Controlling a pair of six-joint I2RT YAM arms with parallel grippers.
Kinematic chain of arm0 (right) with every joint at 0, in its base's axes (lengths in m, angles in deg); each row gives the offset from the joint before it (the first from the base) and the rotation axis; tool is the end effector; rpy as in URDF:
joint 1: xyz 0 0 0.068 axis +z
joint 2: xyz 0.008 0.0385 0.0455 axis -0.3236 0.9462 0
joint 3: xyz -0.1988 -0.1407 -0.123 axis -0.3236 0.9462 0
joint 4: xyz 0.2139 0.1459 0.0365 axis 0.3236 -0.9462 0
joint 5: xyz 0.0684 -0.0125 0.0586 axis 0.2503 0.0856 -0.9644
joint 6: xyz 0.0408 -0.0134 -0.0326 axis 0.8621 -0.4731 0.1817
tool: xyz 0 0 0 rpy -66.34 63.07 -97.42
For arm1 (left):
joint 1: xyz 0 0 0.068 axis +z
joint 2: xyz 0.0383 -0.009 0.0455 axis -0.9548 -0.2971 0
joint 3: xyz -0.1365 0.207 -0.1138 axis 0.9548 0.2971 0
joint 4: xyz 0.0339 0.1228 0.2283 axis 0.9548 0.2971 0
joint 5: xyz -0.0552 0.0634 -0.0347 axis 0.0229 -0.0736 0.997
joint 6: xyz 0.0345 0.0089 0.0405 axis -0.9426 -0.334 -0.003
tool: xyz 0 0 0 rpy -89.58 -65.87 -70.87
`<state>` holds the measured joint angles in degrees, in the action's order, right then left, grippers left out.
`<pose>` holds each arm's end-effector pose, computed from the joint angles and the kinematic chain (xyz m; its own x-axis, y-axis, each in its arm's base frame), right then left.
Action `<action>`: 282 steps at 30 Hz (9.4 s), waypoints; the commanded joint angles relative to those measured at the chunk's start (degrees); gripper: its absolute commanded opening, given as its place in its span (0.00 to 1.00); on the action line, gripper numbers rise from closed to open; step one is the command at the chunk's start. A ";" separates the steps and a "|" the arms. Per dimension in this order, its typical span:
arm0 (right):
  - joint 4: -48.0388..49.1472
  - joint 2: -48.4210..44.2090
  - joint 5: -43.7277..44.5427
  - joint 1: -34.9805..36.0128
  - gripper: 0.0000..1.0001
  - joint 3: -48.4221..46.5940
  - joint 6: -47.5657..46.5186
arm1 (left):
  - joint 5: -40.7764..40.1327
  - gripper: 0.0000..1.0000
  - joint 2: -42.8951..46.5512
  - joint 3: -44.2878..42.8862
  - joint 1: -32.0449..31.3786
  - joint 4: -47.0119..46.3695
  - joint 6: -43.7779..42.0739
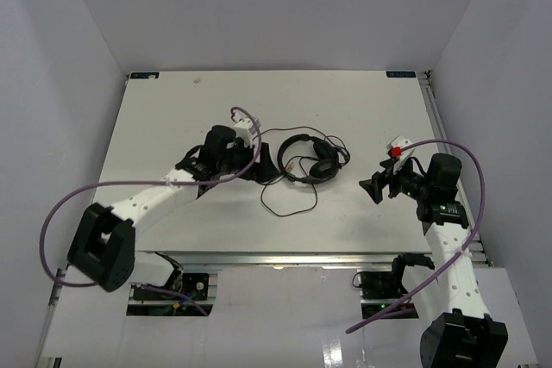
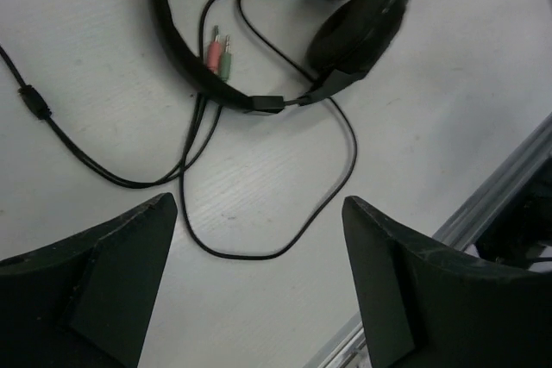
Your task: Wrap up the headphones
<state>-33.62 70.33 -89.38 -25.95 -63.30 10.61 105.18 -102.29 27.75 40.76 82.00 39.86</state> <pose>0.1700 0.0032 0.2549 -0.1582 -0.3001 -0.9407 -0.6514 0.7477 -0.1290 0.2405 -0.1625 0.2415 -0.7176 0.0603 -0.6938 0.4922 0.7488 -0.4440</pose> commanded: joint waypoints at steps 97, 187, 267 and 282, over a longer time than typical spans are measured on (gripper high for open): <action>43.88 30.97 16.19 42.13 0.98 -13.23 17.53 | -6.08 0.00 8.16 -46.80 0.14 19.13 22.71; -4.13 22.65 47.09 48.21 0.08 -39.91 -21.73 | -33.07 0.00 5.64 -2.66 -2.74 -8.19 -17.40; 10.14 15.66 -3.68 41.44 0.08 -19.16 8.23 | -50.11 0.00 2.30 -40.84 13.15 10.01 1.26; 6.64 14.68 -3.92 42.84 0.08 -17.36 4.27 | -45.38 0.00 -0.86 -47.35 16.38 14.61 9.01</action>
<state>-26.05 86.57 -92.78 16.50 -80.99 16.30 60.47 -103.21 -14.46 56.74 98.83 47.25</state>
